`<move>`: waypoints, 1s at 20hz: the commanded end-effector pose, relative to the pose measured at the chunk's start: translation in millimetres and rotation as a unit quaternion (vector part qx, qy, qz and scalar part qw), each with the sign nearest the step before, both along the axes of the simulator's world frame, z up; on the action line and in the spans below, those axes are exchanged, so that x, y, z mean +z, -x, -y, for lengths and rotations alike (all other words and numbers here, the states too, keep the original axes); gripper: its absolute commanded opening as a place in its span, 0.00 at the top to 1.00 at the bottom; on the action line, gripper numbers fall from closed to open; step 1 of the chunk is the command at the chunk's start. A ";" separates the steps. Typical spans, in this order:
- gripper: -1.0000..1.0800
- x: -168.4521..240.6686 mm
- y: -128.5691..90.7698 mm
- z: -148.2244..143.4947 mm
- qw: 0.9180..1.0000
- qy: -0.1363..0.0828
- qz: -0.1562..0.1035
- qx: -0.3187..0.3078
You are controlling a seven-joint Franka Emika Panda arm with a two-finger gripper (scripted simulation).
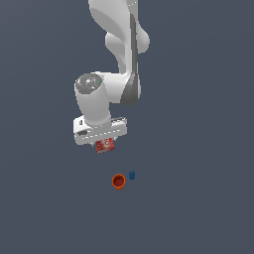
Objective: Pick up a designated object from a clutter of objects.
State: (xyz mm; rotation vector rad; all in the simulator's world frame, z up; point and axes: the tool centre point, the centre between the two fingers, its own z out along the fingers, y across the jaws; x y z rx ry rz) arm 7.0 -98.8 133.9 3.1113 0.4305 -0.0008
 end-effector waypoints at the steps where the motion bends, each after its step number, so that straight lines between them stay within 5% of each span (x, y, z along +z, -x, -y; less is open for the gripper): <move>1: 1.00 28.4 2.4 -1.8 1.000 0.000 0.000 0.000; 20: 1.00 220.7 12.3 -13.3 1.000 0.000 0.000 0.000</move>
